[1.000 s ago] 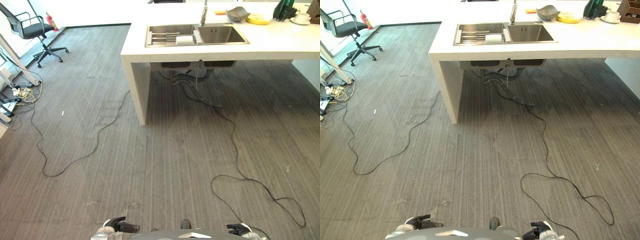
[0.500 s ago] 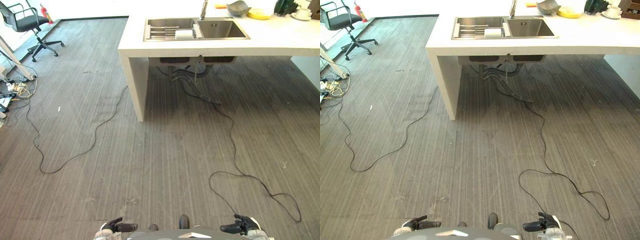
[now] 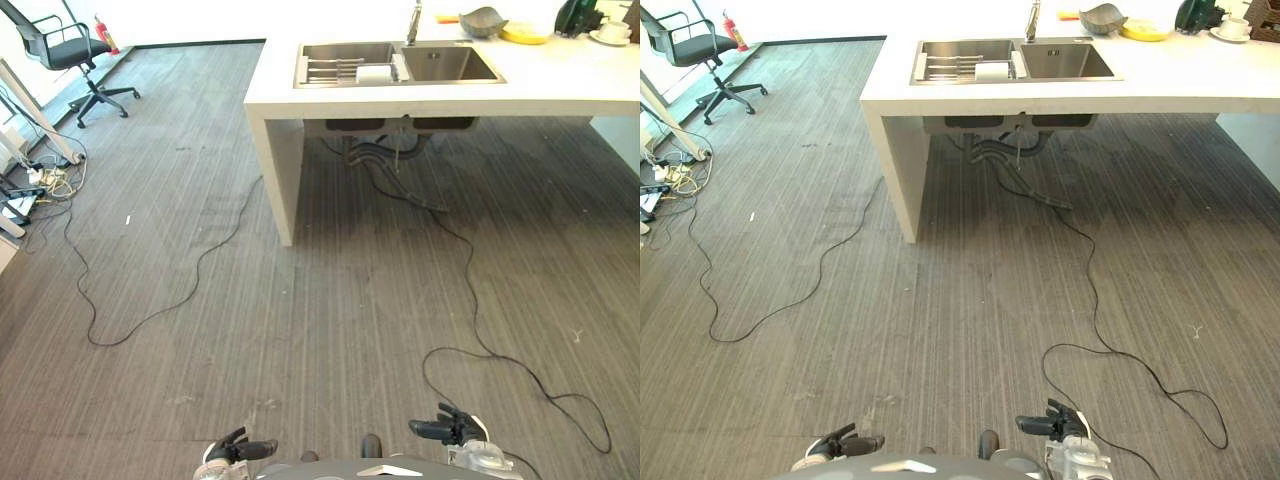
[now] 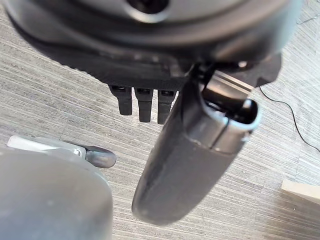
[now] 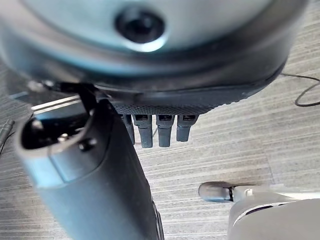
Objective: Place the dishes in the dishwasher.
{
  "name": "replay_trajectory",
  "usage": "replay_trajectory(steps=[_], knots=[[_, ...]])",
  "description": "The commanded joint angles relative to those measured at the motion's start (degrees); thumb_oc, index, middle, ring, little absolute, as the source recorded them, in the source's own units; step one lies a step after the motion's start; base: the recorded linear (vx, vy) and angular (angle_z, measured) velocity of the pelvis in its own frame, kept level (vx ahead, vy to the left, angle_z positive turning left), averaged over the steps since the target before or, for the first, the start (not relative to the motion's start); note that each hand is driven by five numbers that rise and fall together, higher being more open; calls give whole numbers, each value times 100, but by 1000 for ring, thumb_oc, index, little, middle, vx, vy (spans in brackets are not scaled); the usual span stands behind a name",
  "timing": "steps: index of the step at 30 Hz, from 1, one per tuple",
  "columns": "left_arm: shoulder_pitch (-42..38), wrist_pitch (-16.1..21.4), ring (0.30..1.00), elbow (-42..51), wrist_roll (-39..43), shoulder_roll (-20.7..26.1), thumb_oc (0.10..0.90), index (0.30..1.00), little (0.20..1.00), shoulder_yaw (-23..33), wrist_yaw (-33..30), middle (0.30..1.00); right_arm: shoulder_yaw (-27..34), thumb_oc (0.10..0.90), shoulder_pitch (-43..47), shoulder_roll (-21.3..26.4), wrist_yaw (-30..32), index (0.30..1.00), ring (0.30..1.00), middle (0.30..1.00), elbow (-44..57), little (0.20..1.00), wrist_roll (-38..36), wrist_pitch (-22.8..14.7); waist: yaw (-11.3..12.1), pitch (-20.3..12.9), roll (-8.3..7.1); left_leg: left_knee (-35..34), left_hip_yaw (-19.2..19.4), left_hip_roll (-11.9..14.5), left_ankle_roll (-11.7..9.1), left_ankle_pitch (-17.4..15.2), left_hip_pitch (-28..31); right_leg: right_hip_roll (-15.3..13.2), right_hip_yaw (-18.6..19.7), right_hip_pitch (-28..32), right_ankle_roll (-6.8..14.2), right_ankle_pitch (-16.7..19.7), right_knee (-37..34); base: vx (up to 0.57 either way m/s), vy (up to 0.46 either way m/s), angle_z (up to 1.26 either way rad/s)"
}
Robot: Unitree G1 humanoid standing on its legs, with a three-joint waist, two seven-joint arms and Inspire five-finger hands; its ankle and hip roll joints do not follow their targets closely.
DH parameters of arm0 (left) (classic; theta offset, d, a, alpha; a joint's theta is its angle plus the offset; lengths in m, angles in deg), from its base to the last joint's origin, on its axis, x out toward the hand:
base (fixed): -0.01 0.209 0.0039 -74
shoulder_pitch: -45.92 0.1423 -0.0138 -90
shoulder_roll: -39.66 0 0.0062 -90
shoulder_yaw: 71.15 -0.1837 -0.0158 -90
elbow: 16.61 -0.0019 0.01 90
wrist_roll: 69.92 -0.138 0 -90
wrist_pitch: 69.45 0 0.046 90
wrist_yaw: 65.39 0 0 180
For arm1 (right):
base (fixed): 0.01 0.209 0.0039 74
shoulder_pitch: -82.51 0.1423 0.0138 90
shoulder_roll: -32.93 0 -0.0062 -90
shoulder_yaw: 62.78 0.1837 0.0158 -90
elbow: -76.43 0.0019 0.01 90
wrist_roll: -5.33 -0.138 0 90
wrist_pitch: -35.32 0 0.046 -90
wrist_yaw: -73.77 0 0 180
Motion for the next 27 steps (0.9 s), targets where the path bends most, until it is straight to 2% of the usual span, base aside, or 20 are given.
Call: replay_trajectory(steps=[1,7,16,19,21,22,23,25,26,27], knots=[[-350,227,900,-319,211,-177,800,900,900,25,75,900,36,800,225,179,-1,900,900,900,-316,900,-168,-217,6,-197,-253,-111,-91,108,-338,-17,-221,-482,-121,294,711,-759,95,10,-39,4],[-345,427,900,16,337,-142,800,900,900,13,13,900,41,800,158,156,-23,900,900,900,-474,900,-188,-144,27,-141,-257,-111,-163,143,-368,28,-284,-447,-162,258,677,-765,95,4,-47,3],[-393,467,900,-5,421,-98,800,900,900,35,-64,900,105,800,151,205,16,900,900,900,-622,900,-225,-125,1,-11,-226,-42,-193,289,-437,99,-304,-330,-135,210,556,-821,95,21,-72,2],[-431,498,900,13,557,-103,800,900,900,83,-88,900,100,800,204,218,27,900,900,900,-590,900,-290,-153,41,190,-334,1148,-170,238,-520,-94,-828,-354,-59,181,462,-800,95,-31,-140,-1],[-433,521,900,46,682,-123,800,900,900,128,-77,900,106,800,162,241,20,900,900,900,-558,900,-324,-156,129,339,-414,2464,-277,197,-574,186,-1429,-356,-16,257,379,-838,95,45,-203,4],[-446,526,900,66,778,-154,800,900,900,126,-63,900,104,800,187,290,25,900,900,900,-554,900,-317,-117,261,527,-487,3385,-434,-31,-581,362,-1905,-426,0,361,346,-886,95,113,-184,-2],[-451,520,900,62,850,-186,800,900,900,116,-70,900,109,800,197,300,31,900,900,900,-578,900,-325,-84,292,568,-484,3310,-320,-54,-572,461,-2141,-431,-9,410,340,-945,95,178,-115,-9],[-463,532,900,60,882,-222,800,900,900,117,-102,900,133,800,243,325,84,900,900,900,-634,900,-311,-58,365,525,-420,2589,62,2,-516,436,-2540,-356,22,556,371,-1145,95,287,4,-19],[-450,553,900,80,942,-247,800,900,900,132,-151,900,138,800,241,331,104,900,900,900,-652,900,-289,-48,430,488,-396,2142,219,68,-477,441,-2602,-319,70,629,402,-1250,95,435,71,-27],[-422,601,900,91,1061,-295,800,900,900,187,-239,900,150,800,190,321,127,900,900,900,-677,900,-250,-46,503,443,-330,1174,512,137,-506,710,-2626,-256,143,747,462,-1403,95,455,91,-22]])
